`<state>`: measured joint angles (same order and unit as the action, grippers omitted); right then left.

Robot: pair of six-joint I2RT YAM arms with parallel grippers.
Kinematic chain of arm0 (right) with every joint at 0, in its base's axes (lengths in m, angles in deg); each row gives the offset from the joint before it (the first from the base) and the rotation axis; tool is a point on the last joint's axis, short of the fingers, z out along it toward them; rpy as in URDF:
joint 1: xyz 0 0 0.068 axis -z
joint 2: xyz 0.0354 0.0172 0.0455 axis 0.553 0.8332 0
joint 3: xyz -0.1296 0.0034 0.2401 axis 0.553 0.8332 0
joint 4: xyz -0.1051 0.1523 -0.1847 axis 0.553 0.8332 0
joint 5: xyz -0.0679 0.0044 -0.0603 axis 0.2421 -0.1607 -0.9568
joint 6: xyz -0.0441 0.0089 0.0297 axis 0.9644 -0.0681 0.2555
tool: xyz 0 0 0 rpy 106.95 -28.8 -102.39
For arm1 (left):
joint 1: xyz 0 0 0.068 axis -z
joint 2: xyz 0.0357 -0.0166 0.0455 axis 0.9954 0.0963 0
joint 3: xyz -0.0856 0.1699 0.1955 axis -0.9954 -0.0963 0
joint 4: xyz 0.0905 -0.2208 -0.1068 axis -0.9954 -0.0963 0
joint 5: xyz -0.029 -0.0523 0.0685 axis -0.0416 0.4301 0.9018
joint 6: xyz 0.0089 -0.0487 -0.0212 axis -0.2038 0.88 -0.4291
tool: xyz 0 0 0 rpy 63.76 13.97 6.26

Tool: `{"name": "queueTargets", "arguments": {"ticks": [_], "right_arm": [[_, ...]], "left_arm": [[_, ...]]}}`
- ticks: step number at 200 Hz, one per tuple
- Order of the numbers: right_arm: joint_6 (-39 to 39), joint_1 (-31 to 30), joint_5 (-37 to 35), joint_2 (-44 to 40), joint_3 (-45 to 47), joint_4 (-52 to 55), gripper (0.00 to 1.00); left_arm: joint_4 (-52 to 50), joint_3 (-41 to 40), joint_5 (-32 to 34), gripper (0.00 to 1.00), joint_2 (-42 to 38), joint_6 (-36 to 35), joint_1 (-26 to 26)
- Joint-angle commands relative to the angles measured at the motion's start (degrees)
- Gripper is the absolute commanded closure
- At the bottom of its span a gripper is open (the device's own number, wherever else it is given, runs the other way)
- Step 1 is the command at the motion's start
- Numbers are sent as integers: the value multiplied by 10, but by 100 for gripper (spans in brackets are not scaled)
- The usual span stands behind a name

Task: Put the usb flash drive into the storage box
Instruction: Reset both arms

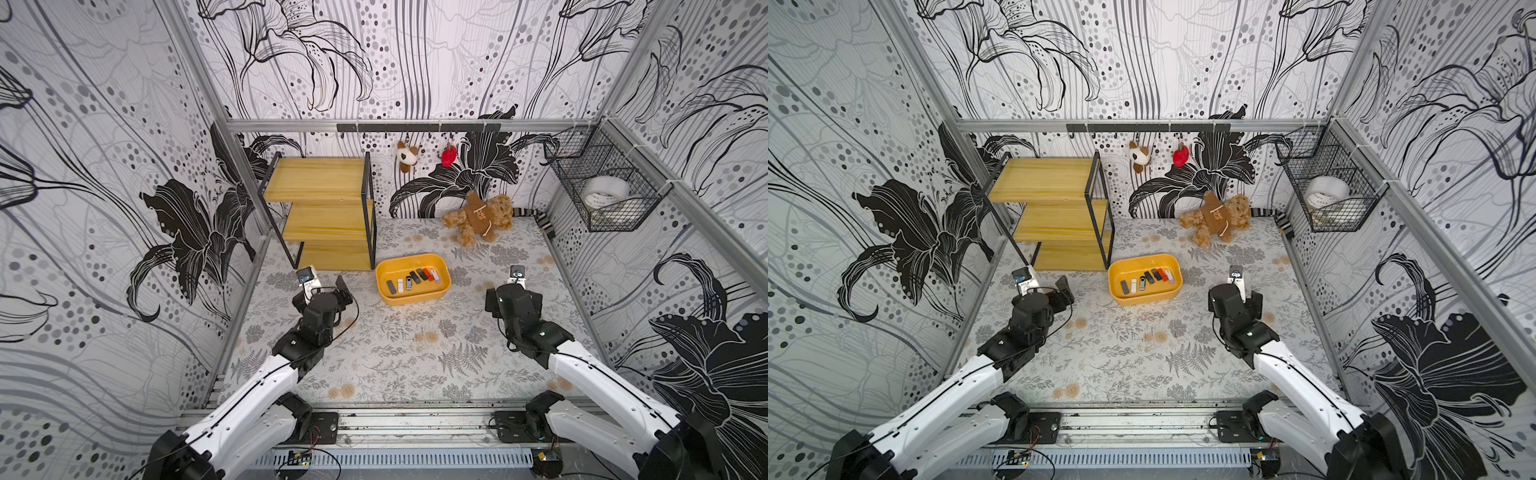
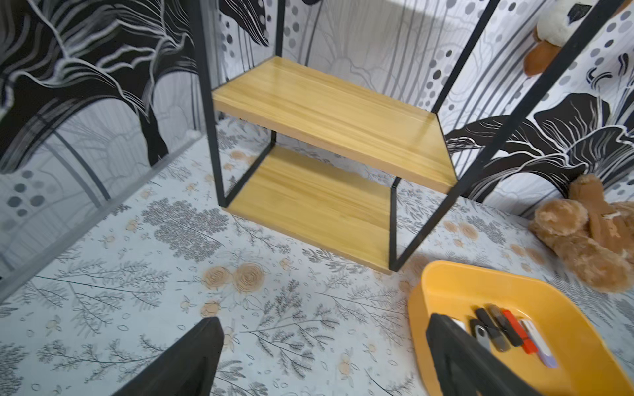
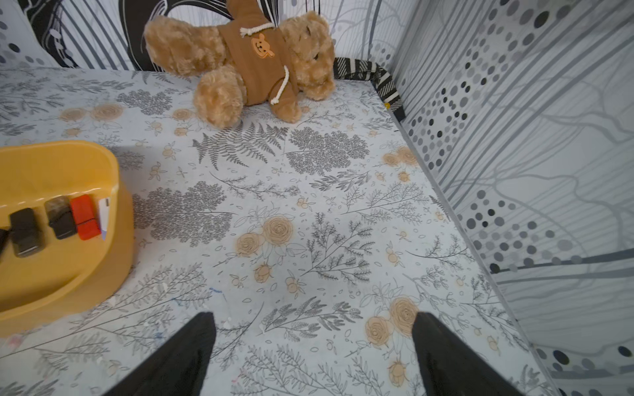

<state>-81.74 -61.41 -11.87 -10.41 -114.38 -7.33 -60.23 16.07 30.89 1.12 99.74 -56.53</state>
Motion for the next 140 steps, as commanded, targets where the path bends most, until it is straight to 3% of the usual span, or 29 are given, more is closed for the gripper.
{"name": "queueTargets", "arguments": {"ticks": [1, 31, 67, 77, 88, 111, 140], "right_arm": [[37, 11, -40, -2, 18, -81, 5], [52, 41, -7, 22, 49, -167, 4], [89, 115, 51, 95, 102, -334, 4], [108, 133, 73, 102, 127, -402, 5], [110, 159, 97, 108, 150, -462, 4], [126, 206, 149, 151, 192, -590, 5], [148, 233, 209, 249, 223, -745, 4]], "left_arm": [[211, -53, 87, 3, 6, -120, -7], [378, -113, 104, 2, 102, -172, -31], [733, -208, 53, 2, 247, -189, -105], [755, -199, 19, 3, 278, -188, -128], [714, -175, -50, 2, 306, -167, -159], [627, -127, -124, 2, 319, -172, -178], [765, -168, -173, 2, 370, -190, -196]]}}
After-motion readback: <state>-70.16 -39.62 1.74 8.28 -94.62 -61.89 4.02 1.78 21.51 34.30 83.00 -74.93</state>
